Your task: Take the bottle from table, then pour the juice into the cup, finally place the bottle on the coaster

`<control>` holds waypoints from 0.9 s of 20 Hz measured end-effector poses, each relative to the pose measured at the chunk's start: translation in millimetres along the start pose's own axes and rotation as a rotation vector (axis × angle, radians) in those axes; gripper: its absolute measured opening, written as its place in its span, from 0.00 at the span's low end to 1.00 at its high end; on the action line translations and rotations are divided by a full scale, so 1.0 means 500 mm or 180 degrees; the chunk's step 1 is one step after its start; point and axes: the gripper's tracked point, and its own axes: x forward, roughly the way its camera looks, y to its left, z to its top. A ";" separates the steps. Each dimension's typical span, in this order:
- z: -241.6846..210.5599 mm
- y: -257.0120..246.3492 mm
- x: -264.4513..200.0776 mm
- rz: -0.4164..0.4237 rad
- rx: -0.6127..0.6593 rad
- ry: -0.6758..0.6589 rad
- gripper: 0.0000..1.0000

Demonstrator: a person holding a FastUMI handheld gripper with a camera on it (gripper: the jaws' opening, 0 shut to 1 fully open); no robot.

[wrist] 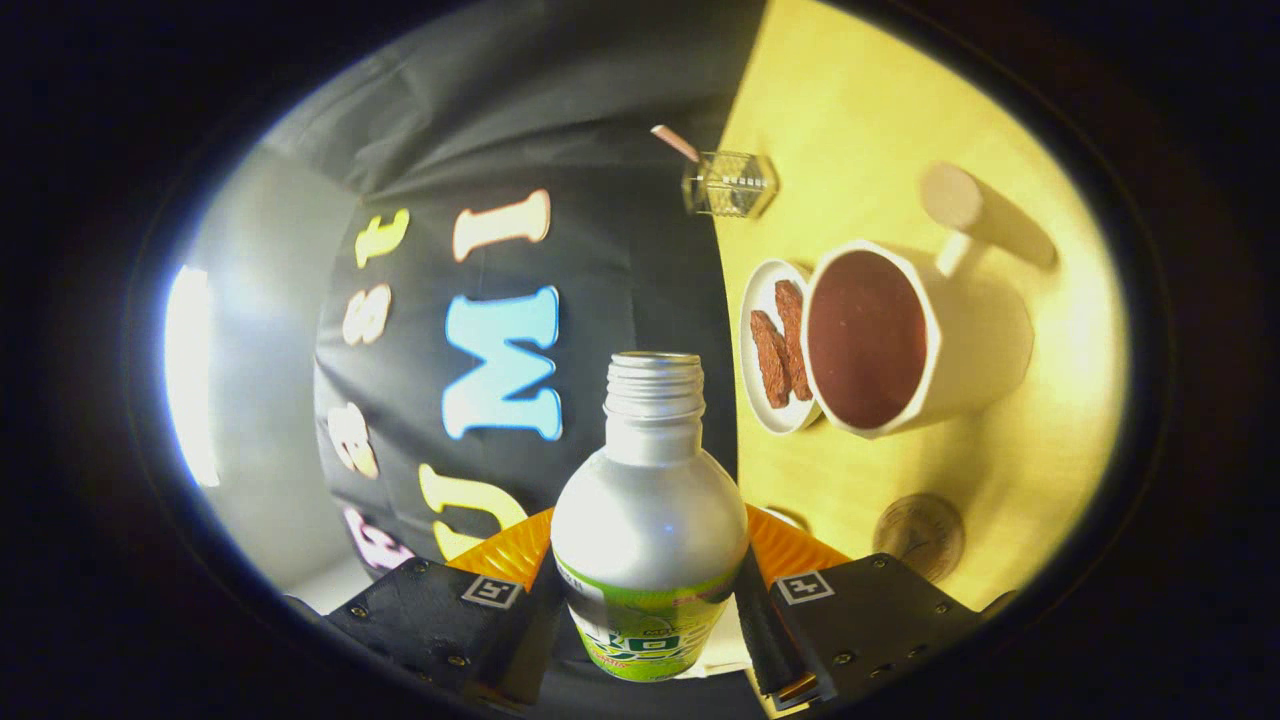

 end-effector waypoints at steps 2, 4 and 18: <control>-0.012 0.019 -0.008 0.0015 -0.0394 0.0049 0.77; -0.019 0.031 -0.013 -0.0031 -0.0893 0.0059 0.77; -0.098 0.010 0.004 -0.0512 -0.4619 0.0015 0.77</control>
